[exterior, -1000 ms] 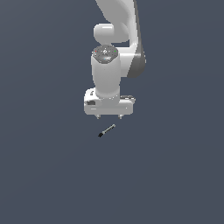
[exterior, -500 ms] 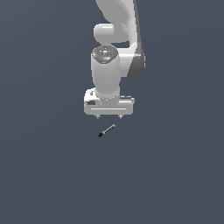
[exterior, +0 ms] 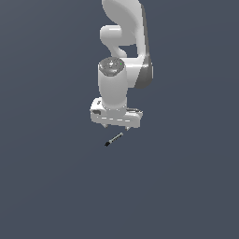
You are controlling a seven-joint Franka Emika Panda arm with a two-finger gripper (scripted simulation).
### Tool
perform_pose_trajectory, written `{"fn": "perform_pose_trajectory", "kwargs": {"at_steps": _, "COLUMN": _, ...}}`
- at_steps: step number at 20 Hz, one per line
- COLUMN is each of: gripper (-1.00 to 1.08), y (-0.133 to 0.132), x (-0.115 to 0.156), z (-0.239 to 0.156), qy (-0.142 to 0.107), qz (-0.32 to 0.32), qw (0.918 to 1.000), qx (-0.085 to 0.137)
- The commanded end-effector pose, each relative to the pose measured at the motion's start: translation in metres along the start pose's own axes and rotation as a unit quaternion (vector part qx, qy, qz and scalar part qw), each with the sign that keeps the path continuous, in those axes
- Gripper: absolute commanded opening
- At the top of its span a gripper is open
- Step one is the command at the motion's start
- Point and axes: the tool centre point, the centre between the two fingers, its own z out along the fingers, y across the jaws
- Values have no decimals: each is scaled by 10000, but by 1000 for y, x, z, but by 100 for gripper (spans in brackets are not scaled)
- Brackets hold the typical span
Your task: Pick up the object and move it to a goal position.
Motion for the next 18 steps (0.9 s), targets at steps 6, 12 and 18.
{"fn": "perform_pose_trajectory", "kwargs": {"at_steps": 6, "gripper": 100, "y": 4, "x": -4, "z": 30, "qy": -9, "qz": 1015, "qw": 9948, "qx": -3}}
{"fn": "perform_pose_trajectory", "kwargs": {"at_steps": 12, "gripper": 100, "y": 10, "x": -9, "z": 55, "qy": -5, "qz": 1893, "qw": 9819, "qx": -27}}
{"fn": "perform_pose_trajectory", "kwargs": {"at_steps": 18, "gripper": 100, "y": 16, "x": -14, "z": 77, "qy": 13, "qz": 2685, "qw": 9633, "qx": -65}}
